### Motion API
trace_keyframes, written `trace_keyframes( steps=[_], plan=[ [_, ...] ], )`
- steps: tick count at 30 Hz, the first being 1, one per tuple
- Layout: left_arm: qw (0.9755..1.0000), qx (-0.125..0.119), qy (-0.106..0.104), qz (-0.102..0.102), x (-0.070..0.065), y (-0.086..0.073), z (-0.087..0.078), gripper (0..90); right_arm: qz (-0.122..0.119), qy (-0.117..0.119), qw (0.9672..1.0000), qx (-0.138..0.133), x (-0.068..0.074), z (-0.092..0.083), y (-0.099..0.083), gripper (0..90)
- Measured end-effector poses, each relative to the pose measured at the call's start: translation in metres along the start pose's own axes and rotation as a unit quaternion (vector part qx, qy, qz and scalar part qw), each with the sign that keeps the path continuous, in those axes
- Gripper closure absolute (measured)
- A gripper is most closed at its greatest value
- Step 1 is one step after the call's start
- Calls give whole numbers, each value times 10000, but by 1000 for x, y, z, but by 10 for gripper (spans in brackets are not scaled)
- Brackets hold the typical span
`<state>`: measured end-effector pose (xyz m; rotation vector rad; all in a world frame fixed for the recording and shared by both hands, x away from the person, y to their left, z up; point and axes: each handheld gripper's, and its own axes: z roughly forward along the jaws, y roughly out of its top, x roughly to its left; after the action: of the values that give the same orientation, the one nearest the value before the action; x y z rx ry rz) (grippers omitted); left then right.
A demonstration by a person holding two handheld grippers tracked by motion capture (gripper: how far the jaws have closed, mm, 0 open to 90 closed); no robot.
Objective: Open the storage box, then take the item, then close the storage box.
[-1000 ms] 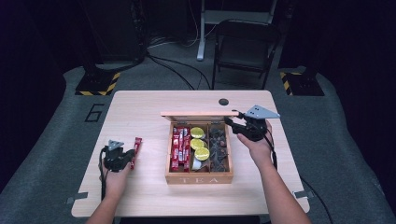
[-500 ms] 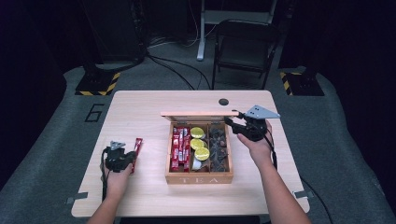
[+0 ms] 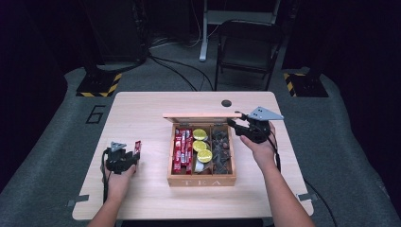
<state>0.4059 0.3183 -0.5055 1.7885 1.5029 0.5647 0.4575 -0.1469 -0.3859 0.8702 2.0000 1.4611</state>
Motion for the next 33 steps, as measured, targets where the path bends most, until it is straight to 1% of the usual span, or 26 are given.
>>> trace_keyframes(
  steps=[1,2,3,4,5,6,7,8,10,12,13,15,16,17,18,19,21,22,23,24,28,29,33],
  plan=[
    [10000,0,0,0,0,0,0,596,0,0,10000,0,0,0,0,533],
    [9999,-65,33,105,-3,2,-2,581,26,-4,10000,14,0,0,0,533],
    [9999,-65,33,105,-3,2,-2,571,34,-5,10000,10,1,0,0,533],
    [9998,-152,31,130,-7,3,-4,565,37,-2,10000,13,1,0,0,533],
    [9998,-152,31,130,-7,3,-4,554,37,-2,10000,13,1,0,0,533],
    [9997,-150,18,193,-10,5,-6,547,36,-5,10000,15,1,0,0,533],
    [9997,-150,18,193,-10,5,-6,542,37,-5,10000,15,1,0,0,533],
    [9995,-208,25,250,-12,5,-7,534,37,-5,10000,16,1,0,0,533],
    [9993,-240,35,279,-14,6,-7,526,23,-11,10000,14,1,0,0,533],
    [9990,-236,-22,386,-20,9,-11,519,21,-9,10000,17,1,0,0,533],
    [9987,-304,-23,402,-22,9,-11,514,-10,-1,10000,11,1,0,0,533],
    [9983,-361,-68,461,-26,11,-13,505,-21,-4,10000,8,1,-1,0,533],
    [9981,-340,-100,505,-28,13,-15,502,-28,-5,10000,7,1,-1,1,533],
    [9981,-340,-100,505,-28,13,-15,498,-28,-5,10000,7,1,-1,1,533],
    [9976,-435,-120,533,-31,15,-17,493,-30,-4,10000,8,1,-1,1,533],
    [9976,-435,-120,533,-31,15,-17,488,-30,-4,10000,8,1,-1,1,533],
    [9973,-499,-184,503,-33,17,-20,486,-32,-2,10000,4,1,-1,0,533],
    [9969,-558,-262,490,-34,20,-24,481,-36,-10,10000,8,2,-2,0,533],
    [9969,-558,-262,490,-34,20,-24,477,-36,-10,10000,8,2,-2,0,533],
    [9964,-613,-349,464,-36,23,-27,475,-31,-6,10000,27,2,-2,0,533],
    [9956,-672,-543,356,-41,29,-32,472,-69,0,10000,33,3,-4,0,532],
    [9953,-690,-597,328,-42,30,-33,472,-36,-18,10000,38,4,-4,-1,532],
    [9935,-793,-704,405,-48,38,-38,473,-116,6,9999,61,4,-5,-1,531]
  ],
)
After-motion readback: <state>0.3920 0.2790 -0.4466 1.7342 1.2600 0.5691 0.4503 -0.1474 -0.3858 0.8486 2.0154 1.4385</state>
